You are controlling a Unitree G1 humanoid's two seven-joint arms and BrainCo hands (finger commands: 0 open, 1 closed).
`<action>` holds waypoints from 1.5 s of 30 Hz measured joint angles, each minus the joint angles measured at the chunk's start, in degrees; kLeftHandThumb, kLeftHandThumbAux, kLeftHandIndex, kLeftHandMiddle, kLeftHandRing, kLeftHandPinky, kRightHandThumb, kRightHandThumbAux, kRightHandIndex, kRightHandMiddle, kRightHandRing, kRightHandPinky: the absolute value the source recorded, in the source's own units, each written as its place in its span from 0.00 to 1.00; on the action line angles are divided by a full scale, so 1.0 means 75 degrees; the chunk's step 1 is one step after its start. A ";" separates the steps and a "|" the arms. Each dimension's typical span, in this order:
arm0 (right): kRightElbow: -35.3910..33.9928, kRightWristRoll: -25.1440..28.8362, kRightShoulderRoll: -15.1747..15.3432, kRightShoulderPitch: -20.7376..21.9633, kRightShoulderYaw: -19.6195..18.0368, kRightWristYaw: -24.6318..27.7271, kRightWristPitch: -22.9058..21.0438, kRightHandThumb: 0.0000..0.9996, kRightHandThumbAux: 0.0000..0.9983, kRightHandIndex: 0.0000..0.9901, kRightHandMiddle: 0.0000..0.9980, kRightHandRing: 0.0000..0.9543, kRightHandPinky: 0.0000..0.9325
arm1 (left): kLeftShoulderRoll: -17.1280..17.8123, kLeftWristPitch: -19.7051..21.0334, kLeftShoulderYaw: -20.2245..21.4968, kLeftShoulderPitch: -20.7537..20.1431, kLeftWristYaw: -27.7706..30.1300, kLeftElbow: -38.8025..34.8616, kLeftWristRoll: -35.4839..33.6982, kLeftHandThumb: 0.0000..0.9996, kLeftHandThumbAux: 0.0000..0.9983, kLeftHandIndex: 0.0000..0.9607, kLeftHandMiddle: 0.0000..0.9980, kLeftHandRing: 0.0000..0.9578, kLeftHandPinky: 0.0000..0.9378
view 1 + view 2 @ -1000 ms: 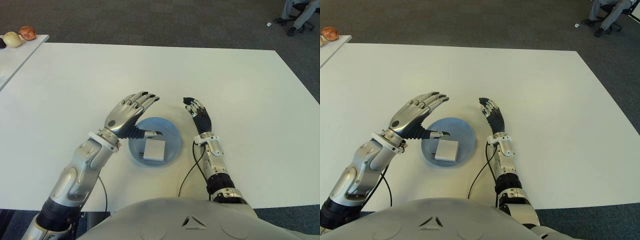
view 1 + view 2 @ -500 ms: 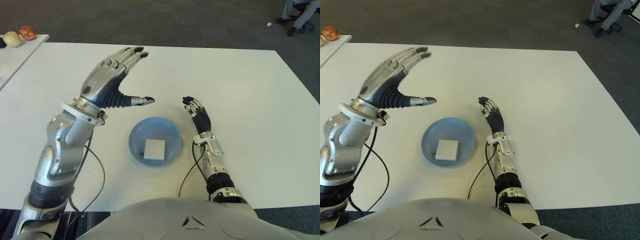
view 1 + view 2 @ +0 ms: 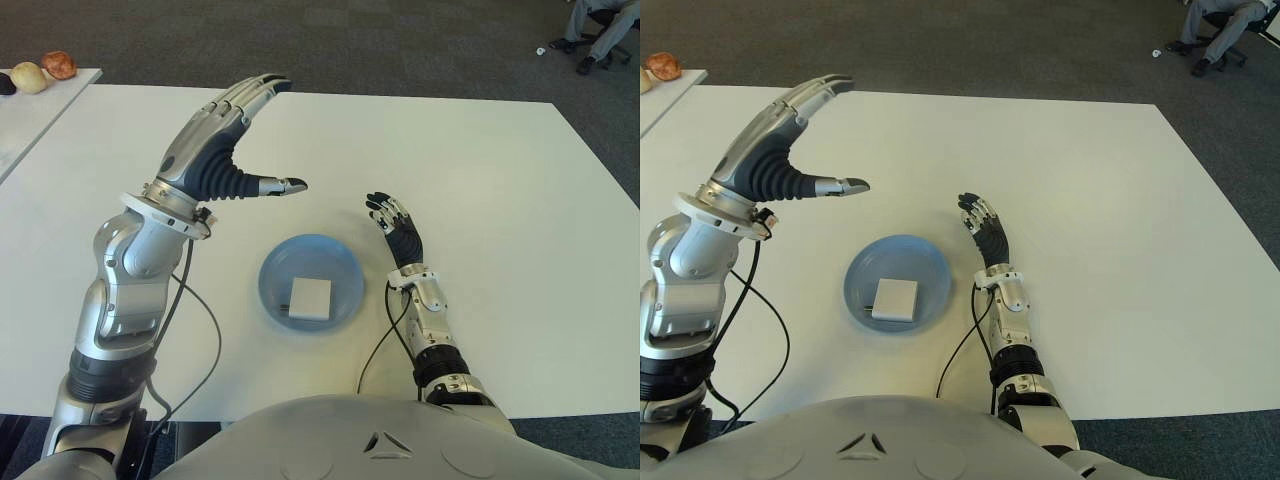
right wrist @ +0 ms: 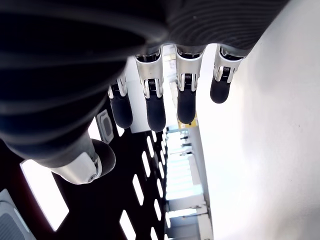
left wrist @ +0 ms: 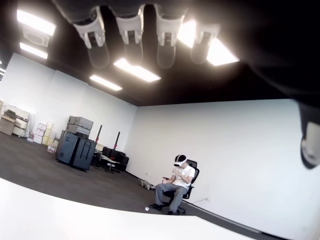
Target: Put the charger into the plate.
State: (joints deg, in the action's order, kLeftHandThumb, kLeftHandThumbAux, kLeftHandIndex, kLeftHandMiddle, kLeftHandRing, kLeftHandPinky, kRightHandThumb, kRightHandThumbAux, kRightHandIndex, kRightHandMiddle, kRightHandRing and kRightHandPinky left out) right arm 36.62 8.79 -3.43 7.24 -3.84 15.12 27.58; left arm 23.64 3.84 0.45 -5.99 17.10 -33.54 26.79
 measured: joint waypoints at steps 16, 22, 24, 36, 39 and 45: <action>-0.0004 0.0074 -0.0001 0.0032 -0.0013 0.0028 0.0004 0.02 0.62 0.17 0.21 0.16 0.12 | -0.1766 0.0010 0.1767 0.0074 -0.0270 0.2369 -0.4298 0.01 0.75 0.04 0.03 0.01 0.00; -0.0009 0.0075 -0.0001 0.0015 -0.0015 0.0008 0.0004 0.01 0.62 0.17 0.21 0.16 0.12 | -0.2486 -0.0559 0.1524 0.1053 -0.0264 0.3127 -0.4805 0.00 0.76 0.01 0.00 0.00 0.00; -0.0009 0.0074 -0.0001 0.0013 -0.0014 -0.0007 0.0003 0.01 0.62 0.17 0.21 0.16 0.13 | -0.2617 -0.0674 0.1397 0.1309 -0.0264 0.3388 -0.4810 0.00 0.76 0.00 0.00 0.00 0.00; -0.0048 0.0072 -0.0001 -0.0007 -0.0006 -0.0023 0.0004 0.00 0.61 0.16 0.21 0.16 0.14 | -0.2813 -0.1141 0.1321 0.1881 -0.0265 0.4521 -0.4955 0.00 0.68 0.00 0.00 0.00 0.00; -0.0048 0.0074 -0.0001 -0.0009 -0.0007 -0.0022 0.0004 0.00 0.61 0.16 0.21 0.16 0.14 | -0.2782 -0.1200 0.1352 0.1948 -0.0265 0.4775 -0.4994 0.00 0.67 0.00 0.00 0.00 0.00; -0.0061 0.0079 -0.0001 -0.0024 -0.0015 -0.0001 0.0005 0.00 0.62 0.16 0.21 0.17 0.16 | -0.2651 -0.1304 0.1388 0.2155 -0.0265 0.4922 -0.5037 0.00 0.64 0.00 0.00 0.00 0.00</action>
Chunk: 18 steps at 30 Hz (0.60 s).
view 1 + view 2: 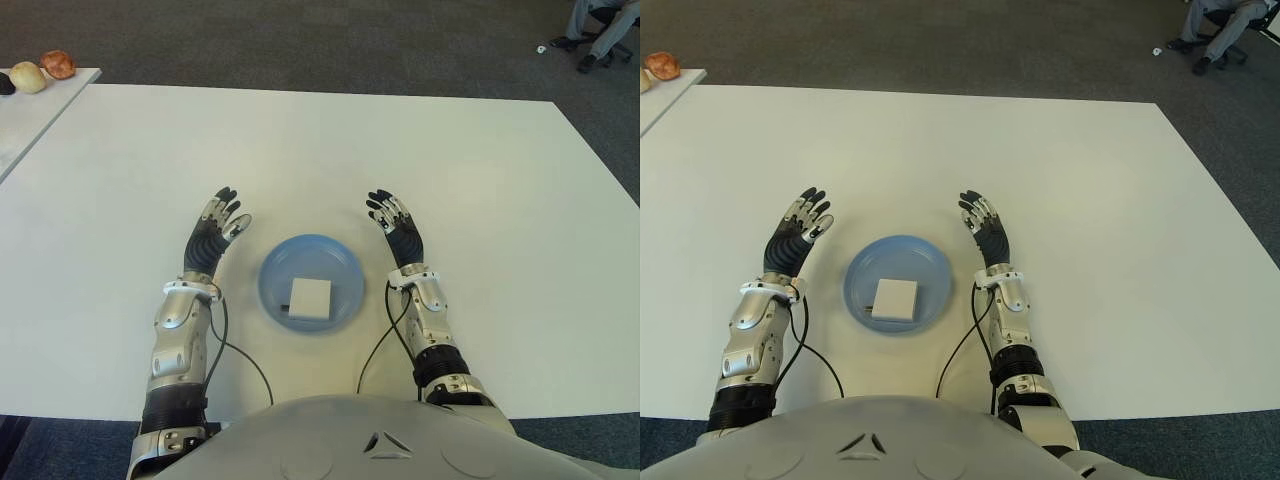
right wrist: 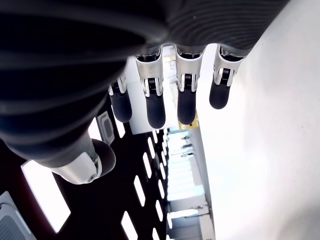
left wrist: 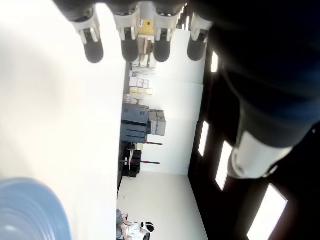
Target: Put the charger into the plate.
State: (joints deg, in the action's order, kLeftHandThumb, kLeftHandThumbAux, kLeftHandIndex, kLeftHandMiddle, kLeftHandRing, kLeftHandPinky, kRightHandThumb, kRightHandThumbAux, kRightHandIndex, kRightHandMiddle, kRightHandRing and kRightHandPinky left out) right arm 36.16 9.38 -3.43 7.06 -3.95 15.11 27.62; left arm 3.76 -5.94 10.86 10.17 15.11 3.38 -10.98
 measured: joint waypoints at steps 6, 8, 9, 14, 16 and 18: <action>-0.0037 0.0002 -0.0001 -0.0036 -0.0002 0.0005 0.0004 0.00 0.64 0.16 0.21 0.17 0.17 | 0.0061 0.0006 0.0004 0.0351 0.0000 0.0009 -0.0056 0.00 0.63 0.00 0.00 0.00 0.00; -0.0045 0.0002 -0.0001 -0.0042 -0.0002 0.0005 0.0014 0.00 0.64 0.15 0.20 0.17 0.16 | 0.0061 0.0025 -0.0007 0.0438 0.0000 0.0007 -0.0062 0.00 0.63 0.00 0.00 0.00 0.00; -0.0047 0.0003 -0.0001 -0.0044 -0.0002 0.0005 0.0018 0.00 0.64 0.15 0.20 0.17 0.16 | 0.0061 0.0039 -0.0012 0.0474 0.0000 0.0003 -0.0067 0.00 0.63 0.00 0.00 0.00 0.00; -0.0053 0.0003 -0.0002 -0.0062 -0.0007 -0.0006 0.0061 0.00 0.64 0.15 0.18 0.15 0.14 | 0.0088 0.0076 -0.0042 0.0630 0.0003 -0.0072 -0.0110 0.00 0.63 0.00 0.00 0.00 0.00; -0.0053 0.0003 -0.0002 -0.0072 -0.0006 -0.0010 0.0082 0.00 0.65 0.15 0.17 0.14 0.14 | 0.0133 0.0066 -0.0046 0.0681 0.0042 -0.0091 -0.0117 0.00 0.63 0.00 0.00 0.00 0.00; -0.0053 0.0003 -0.0003 -0.0077 -0.0005 -0.0013 0.0099 0.00 0.65 0.14 0.16 0.13 0.13 | 0.0187 0.0028 -0.0042 0.0726 0.0093 -0.0090 -0.0123 0.00 0.63 0.00 0.00 0.00 0.00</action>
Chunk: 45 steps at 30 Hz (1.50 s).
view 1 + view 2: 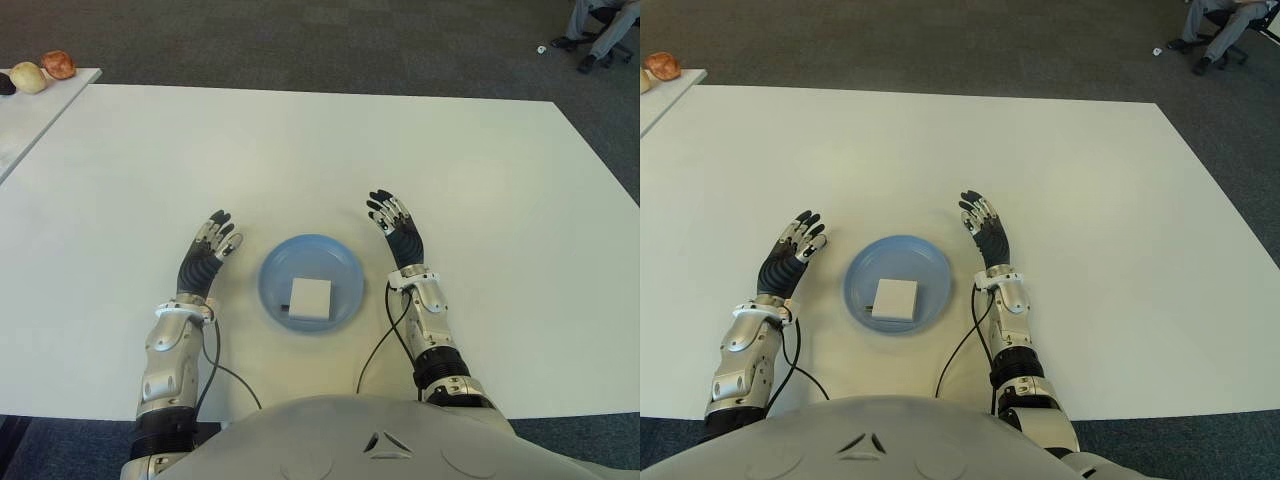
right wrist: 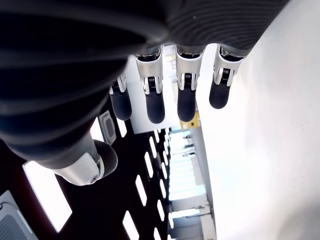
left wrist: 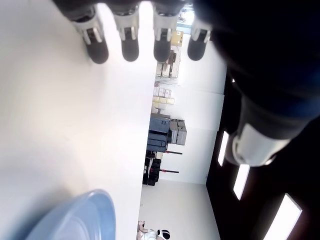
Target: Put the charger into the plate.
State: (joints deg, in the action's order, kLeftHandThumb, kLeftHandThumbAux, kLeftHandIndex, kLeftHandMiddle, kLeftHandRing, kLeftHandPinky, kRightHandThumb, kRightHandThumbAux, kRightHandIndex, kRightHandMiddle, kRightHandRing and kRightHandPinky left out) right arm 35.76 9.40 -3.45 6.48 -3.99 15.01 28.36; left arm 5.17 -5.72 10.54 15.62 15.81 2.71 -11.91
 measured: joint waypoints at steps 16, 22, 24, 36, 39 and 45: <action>-0.0081 0.0114 -0.0005 -0.0088 -0.0021 -0.0078 0.0045 0.00 0.66 0.12 0.13 0.10 0.12 | 0.0124 -0.1234 0.0054 0.0067 0.0010 0.0913 0.0090 0.00 0.60 0.00 0.00 0.00 0.00; -0.0143 0.0151 -0.0005 -0.0152 -0.0021 -0.0077 0.0066 0.00 0.65 0.12 0.12 0.09 0.12 | 0.0030 -0.1929 0.0025 -0.0086 -0.0489 0.1408 0.0497 0.00 0.58 0.00 0.00 0.00 0.00; -0.0179 0.0152 -0.0005 -0.0177 -0.0017 -0.0077 0.0066 0.00 0.65 0.11 0.12 0.09 0.12 | -0.0020 -0.2147 0.0006 -0.0122 -0.0661 0.1517 0.0620 0.00 0.57 0.00 0.00 0.00 0.00; -0.0315 0.0198 -0.0002 -0.0285 -0.0014 -0.0014 0.0058 0.00 0.65 0.12 0.12 0.10 0.12 | -0.0158 -0.3241 -0.0044 -0.0415 -0.1448 0.2222 0.1142 0.00 0.58 0.00 0.00 0.00 0.00; -0.0341 0.0218 -0.0002 -0.0305 -0.0016 0.0022 0.0054 0.00 0.65 0.12 0.12 0.10 0.12 | -0.0164 -0.3377 -0.0057 -0.0464 -0.1497 0.2379 0.1164 0.00 0.59 0.00 0.00 0.00 0.00; -0.0395 0.0234 0.0000 -0.0347 -0.0017 0.0043 0.0032 0.00 0.65 0.12 0.13 0.10 0.12 | -0.0165 -0.3547 -0.0065 -0.0571 -0.1502 0.2571 0.1185 0.00 0.59 0.00 0.00 0.00 0.00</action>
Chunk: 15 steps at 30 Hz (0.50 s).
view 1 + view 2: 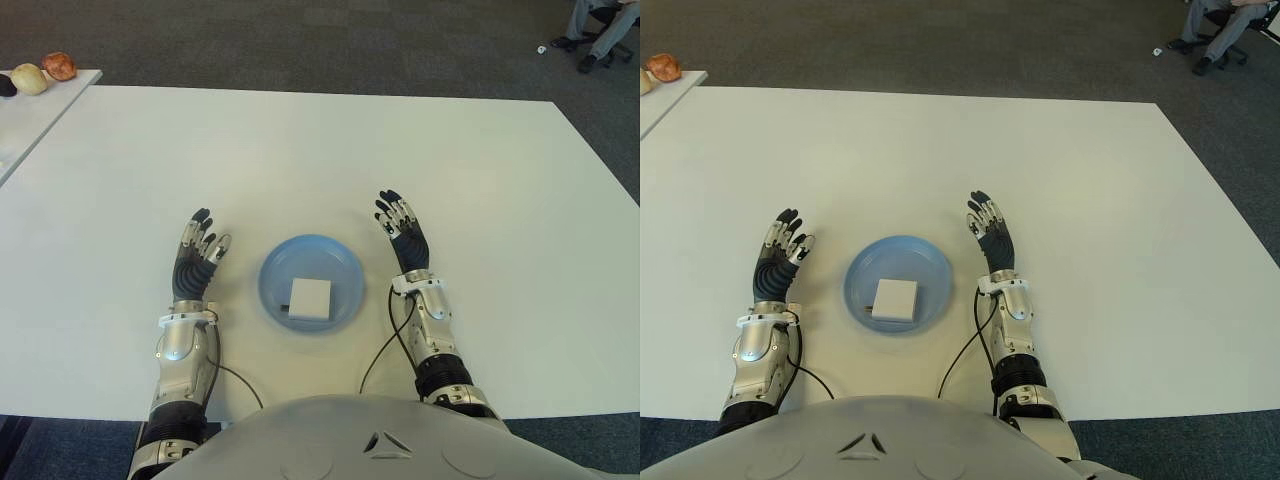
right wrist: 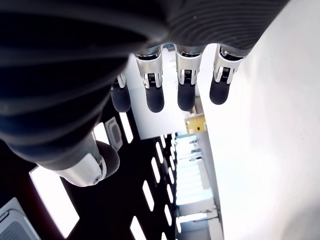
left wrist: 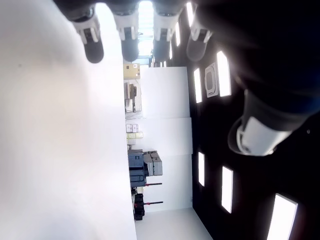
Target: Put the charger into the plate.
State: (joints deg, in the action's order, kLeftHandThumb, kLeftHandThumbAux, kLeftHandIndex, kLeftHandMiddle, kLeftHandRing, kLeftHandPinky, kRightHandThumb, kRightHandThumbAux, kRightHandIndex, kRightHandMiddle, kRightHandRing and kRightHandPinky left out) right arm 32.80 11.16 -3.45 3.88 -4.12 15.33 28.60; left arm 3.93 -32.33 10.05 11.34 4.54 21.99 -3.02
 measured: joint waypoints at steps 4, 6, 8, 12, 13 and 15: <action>-0.0110 0.0001 0.0002 -0.0081 0.0007 0.0001 -0.0046 0.00 0.65 0.12 0.13 0.10 0.12 | -0.0003 -0.0022 -0.0002 -0.0062 0.0000 0.0107 -0.0033 0.00 0.59 0.00 0.00 0.00 0.00; -0.0163 0.0001 0.0002 -0.0114 0.0011 0.0000 -0.0071 0.00 0.64 0.12 0.13 0.10 0.12 | -0.0001 -0.0037 -0.0010 -0.0072 0.0000 0.0128 -0.0028 0.00 0.58 0.00 0.00 0.00 0.00; -0.0223 0.0001 0.0003 -0.0153 0.0014 0.0000 -0.0105 0.00 0.64 0.12 0.14 0.11 0.13 | 0.0002 -0.0037 -0.0019 -0.0074 0.0000 0.0129 0.0004 0.00 0.58 0.00 0.00 0.00 0.00; -0.0273 0.0001 0.0004 -0.0182 0.0019 0.0002 -0.0154 0.00 0.65 0.13 0.14 0.11 0.13 | 0.0018 -0.0036 -0.0044 -0.0088 0.0000 0.0150 0.0039 0.00 0.57 0.00 0.00 0.00 0.01; -0.0278 0.0001 0.0004 -0.0185 0.0019 0.0002 -0.0160 0.00 0.65 0.13 0.14 0.11 0.13 | 0.0025 -0.0036 -0.0053 -0.0097 0.0000 0.0162 0.0039 0.00 0.57 0.00 0.00 0.00 0.01; -0.0282 0.0000 0.0004 -0.0188 0.0020 0.0002 -0.0163 0.00 0.65 0.13 0.14 0.11 0.13 | 0.0038 -0.0036 -0.0076 -0.0122 0.0000 0.0198 0.0038 0.00 0.57 0.00 0.00 0.00 0.01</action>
State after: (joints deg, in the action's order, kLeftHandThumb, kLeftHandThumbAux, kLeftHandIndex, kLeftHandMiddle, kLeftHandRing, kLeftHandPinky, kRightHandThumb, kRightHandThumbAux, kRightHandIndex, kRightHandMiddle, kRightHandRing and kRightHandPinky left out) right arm 30.68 11.16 -3.41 2.47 -3.97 15.35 27.38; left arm 4.22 -32.60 9.48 10.42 4.54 23.48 -2.73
